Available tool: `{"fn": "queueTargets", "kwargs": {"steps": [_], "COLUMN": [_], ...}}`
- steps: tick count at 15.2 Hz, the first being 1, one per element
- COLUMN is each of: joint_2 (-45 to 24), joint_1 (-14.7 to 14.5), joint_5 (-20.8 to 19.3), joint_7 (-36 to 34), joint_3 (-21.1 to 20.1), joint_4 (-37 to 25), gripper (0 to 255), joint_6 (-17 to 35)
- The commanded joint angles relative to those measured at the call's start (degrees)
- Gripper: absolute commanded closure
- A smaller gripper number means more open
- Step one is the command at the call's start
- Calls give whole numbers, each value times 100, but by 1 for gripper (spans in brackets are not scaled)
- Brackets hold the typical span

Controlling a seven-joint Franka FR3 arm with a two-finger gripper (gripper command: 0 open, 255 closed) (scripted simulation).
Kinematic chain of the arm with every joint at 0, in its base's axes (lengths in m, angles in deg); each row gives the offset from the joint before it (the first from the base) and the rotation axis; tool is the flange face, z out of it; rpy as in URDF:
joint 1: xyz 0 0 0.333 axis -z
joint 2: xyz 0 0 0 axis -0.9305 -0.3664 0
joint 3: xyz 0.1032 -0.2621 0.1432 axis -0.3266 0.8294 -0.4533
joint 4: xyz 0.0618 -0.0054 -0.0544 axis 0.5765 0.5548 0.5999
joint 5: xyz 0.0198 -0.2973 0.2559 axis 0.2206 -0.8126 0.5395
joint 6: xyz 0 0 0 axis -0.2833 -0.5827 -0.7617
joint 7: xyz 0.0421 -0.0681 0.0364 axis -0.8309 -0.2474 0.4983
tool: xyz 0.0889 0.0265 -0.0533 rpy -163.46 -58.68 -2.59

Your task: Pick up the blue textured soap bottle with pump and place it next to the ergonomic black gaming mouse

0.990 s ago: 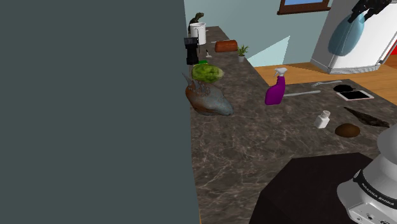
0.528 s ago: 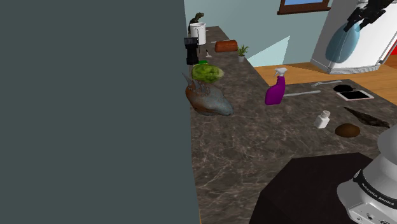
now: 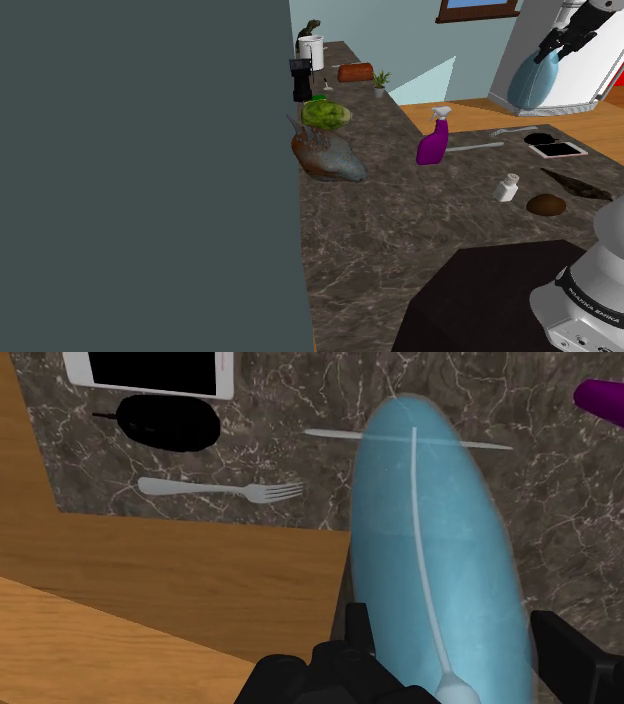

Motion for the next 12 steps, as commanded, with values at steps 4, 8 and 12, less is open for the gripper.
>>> {"fn": "queueTargets", "kwargs": {"steps": [4,8,12], "joint_2": [-47,-110,-194], "joint_1": [-8,-6,1], "joint_5": [108,218,353], "joint_7": [151,285,435], "joint_3": [-18,-33,-53], "joint_4": [335,568,776], "gripper": [255,255,255], "joint_6": [357,618,869]}}
